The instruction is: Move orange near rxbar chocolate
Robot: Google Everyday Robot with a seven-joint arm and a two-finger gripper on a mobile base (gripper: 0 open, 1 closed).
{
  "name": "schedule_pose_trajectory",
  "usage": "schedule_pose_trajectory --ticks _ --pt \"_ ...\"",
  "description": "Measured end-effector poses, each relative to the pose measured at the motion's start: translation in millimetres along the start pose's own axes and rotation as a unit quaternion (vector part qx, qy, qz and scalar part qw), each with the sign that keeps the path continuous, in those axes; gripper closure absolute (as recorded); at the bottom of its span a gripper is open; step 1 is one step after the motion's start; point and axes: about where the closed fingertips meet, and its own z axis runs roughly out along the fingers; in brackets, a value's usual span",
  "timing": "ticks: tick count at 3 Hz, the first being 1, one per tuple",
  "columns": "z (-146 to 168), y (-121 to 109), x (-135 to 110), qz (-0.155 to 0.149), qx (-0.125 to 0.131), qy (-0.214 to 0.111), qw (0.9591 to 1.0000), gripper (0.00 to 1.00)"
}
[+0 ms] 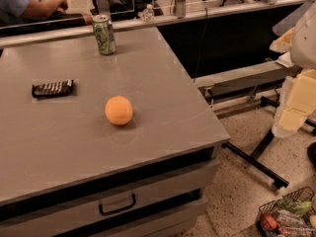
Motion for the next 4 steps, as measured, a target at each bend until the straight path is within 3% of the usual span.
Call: schedule_pose_trajectory --ticks 1,2,3,4 --pt "0.0 0.0 0.0 0.000 0.000 0.000 1.0000 0.00" --pt "1.0 -0.4 -6.4 -0.001 -0.001 -0.026 0.9997 0.00" --pt "7.9 1.8 -22.3 -0.012 -0.007 -0.082 0.9965 0.00" --pt "31.0 4.0 -49.0 -0.038 -0.017 -0.184 0.9821 0.00"
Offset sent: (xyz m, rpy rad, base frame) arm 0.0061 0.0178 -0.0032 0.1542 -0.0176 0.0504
